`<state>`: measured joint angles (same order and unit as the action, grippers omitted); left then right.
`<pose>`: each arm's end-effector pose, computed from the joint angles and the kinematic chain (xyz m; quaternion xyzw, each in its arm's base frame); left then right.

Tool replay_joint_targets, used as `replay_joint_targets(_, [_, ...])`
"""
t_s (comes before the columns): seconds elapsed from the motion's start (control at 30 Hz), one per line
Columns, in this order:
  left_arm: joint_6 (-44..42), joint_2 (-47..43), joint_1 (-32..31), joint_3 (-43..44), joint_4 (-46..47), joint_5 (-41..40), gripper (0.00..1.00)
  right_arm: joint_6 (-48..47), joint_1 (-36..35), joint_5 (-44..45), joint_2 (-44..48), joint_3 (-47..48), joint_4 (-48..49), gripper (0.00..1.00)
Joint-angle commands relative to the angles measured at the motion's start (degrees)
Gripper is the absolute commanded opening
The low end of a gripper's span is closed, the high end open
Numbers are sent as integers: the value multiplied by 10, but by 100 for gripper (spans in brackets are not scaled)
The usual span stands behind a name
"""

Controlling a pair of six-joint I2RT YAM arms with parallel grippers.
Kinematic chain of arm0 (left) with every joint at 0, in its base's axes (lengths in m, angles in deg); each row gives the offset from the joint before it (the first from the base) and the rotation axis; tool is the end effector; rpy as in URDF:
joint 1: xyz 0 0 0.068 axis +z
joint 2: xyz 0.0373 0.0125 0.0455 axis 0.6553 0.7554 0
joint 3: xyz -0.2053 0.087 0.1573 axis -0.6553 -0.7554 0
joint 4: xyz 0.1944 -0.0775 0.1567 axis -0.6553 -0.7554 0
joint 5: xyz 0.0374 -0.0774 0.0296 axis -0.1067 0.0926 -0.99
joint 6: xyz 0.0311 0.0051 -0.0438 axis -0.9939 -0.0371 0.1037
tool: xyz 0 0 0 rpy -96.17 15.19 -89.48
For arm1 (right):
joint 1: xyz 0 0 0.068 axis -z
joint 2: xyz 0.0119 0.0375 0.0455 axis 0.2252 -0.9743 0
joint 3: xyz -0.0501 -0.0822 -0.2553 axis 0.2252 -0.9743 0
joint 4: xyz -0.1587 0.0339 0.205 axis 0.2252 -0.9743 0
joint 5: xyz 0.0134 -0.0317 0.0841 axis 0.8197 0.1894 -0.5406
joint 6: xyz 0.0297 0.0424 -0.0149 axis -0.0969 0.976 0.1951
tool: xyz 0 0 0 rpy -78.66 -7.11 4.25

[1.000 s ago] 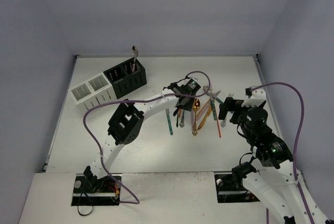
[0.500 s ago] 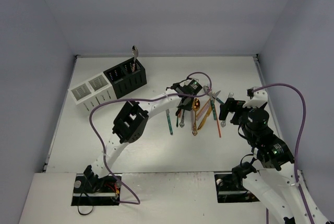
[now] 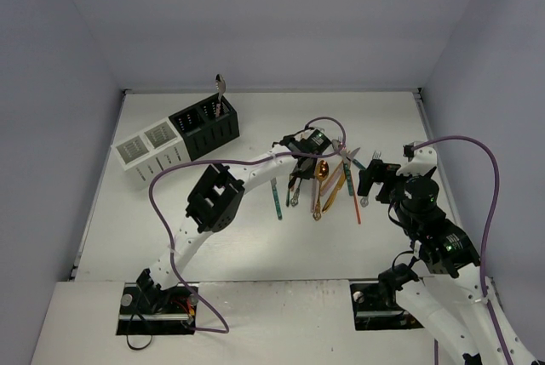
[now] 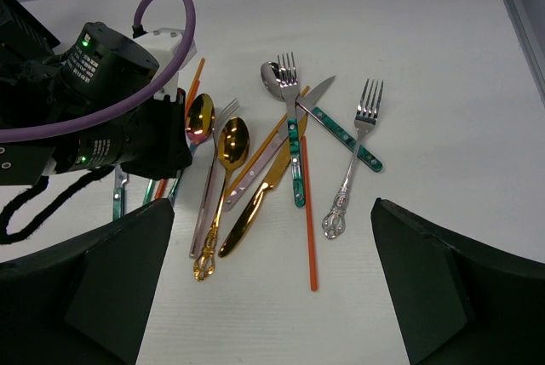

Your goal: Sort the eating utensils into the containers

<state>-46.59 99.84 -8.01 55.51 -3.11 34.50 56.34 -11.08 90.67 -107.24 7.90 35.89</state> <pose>0.3479 -0.3917 0.1794 0.1054 0.9471 -0.1430 0.2674 0.1224 0.0451 0.3536 0.0272 0.7425 0.1395 0.6545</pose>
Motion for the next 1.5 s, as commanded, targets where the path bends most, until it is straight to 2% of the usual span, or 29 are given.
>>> replay_joint_targets(0.0, [-1,-19,11,11,-18,-2,0,3,-3,22,-5,17,24,100])
replay_joint_targets(0.23, [-61,-119,15,20,-9,-42,0,-4,-3,36,-7,23,24,100])
replay_joint_targets(0.4, [-103,-224,58,-7,55,-24,0,-9,-3,44,-14,25,24,100])
replay_joint_targets(0.6, [-147,-331,144,-110,238,20,0,-10,-3,47,-27,39,25,100])
replay_joint_targets(0.73, [-238,-384,182,-169,378,4,0,-14,-3,47,-38,48,26,100])
replay_joint_targets(0.9, [-302,-376,227,-176,458,10,0,-17,-3,52,-39,50,28,100])
replay_joint_targets(1.1, [-323,-316,277,-130,482,54,0,-8,-3,54,-45,47,28,100])
replay_joint_targets(1.47, [-354,-224,345,-114,525,96,0,-8,-3,57,-44,43,28,100])
